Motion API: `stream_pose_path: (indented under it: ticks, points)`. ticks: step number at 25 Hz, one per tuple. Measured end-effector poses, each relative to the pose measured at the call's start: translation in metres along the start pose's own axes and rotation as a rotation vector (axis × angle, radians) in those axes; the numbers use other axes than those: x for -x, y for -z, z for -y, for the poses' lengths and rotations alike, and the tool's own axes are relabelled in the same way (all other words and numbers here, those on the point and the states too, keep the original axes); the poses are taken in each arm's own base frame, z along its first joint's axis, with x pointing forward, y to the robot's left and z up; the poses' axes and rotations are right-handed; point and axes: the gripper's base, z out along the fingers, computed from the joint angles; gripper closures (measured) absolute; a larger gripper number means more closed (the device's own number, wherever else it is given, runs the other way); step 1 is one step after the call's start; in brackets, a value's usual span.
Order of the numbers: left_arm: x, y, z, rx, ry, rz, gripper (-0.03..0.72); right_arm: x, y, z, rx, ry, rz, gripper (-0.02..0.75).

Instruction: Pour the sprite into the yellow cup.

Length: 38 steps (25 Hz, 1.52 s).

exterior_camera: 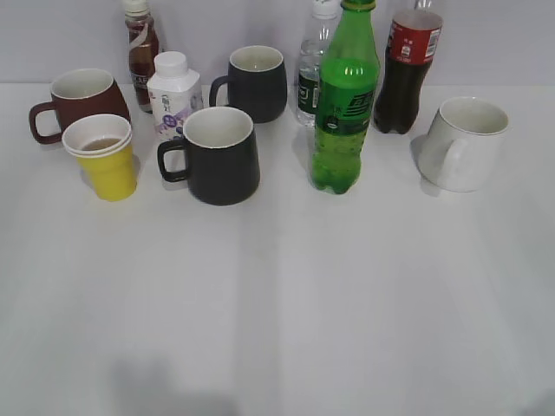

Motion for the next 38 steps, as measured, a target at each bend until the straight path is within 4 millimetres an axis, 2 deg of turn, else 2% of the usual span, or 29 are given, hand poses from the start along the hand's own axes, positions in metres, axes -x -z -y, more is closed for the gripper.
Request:
stream_pose_path:
  ticks: [5,9,38]
  points:
    - [-0.005,0.009,0.0,0.097,0.056,0.059,0.244,0.0,-0.001,0.001,-0.268,-0.142,-0.013,0.15]
    - [-0.01,0.016,0.002,0.113,0.059,0.114,0.244,0.0,-0.001,0.001,-0.369,-0.194,-0.018,0.15]
    - [-0.011,0.017,0.002,0.122,0.058,0.119,0.244,-0.002,0.004,-0.002,-0.394,-0.194,0.02,0.15]
